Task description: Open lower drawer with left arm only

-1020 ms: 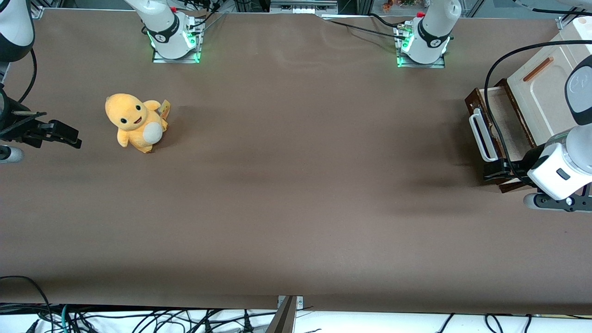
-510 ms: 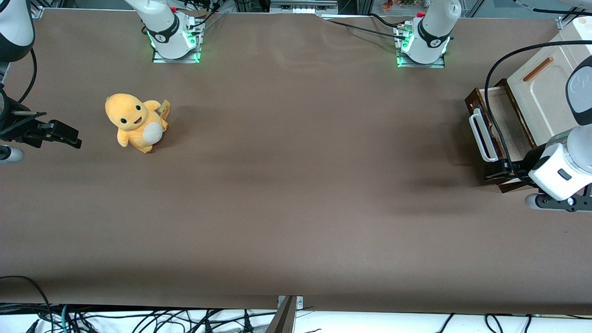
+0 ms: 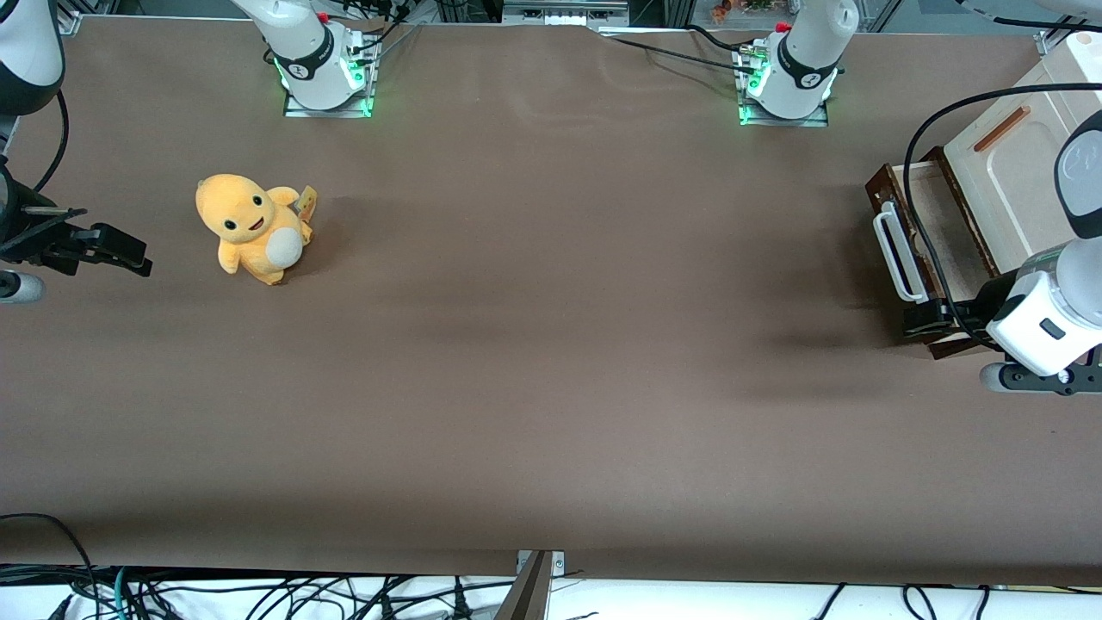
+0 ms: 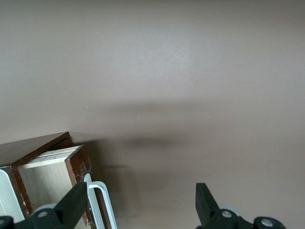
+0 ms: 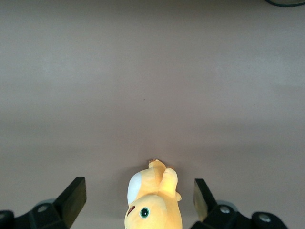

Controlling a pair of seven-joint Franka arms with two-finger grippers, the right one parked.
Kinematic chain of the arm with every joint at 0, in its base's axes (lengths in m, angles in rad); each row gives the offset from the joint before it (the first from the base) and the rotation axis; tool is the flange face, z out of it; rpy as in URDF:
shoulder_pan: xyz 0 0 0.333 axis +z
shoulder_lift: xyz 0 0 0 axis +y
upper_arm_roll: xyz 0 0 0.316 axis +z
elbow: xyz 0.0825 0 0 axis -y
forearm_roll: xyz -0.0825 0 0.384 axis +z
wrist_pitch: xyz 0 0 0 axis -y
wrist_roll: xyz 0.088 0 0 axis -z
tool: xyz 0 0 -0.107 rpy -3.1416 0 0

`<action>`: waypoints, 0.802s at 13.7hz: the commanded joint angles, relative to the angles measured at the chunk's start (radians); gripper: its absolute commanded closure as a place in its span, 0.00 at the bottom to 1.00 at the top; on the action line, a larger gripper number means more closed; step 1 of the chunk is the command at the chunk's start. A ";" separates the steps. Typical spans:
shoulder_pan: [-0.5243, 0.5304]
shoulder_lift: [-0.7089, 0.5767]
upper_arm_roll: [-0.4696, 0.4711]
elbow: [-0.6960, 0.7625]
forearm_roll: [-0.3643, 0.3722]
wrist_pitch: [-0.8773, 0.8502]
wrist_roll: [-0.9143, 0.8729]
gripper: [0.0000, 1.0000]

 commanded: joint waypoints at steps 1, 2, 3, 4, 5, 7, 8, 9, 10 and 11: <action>0.004 -0.020 -0.003 -0.030 -0.011 -0.002 -0.007 0.00; 0.005 -0.023 -0.003 -0.033 -0.011 -0.004 -0.005 0.00; 0.005 -0.026 -0.003 -0.032 -0.010 -0.004 -0.005 0.00; 0.003 -0.027 -0.003 -0.032 -0.011 -0.004 -0.004 0.00; 0.003 -0.026 -0.006 -0.030 -0.011 -0.002 -0.004 0.00; 0.003 -0.027 -0.008 -0.030 -0.013 0.004 0.003 0.00; 0.003 -0.027 -0.009 -0.027 -0.014 0.011 0.006 0.00; 0.003 -0.027 -0.009 -0.027 -0.019 0.023 0.006 0.00; 0.005 -0.029 -0.009 -0.027 -0.019 0.027 0.009 0.00; 0.005 -0.032 -0.009 -0.029 -0.019 0.031 0.010 0.00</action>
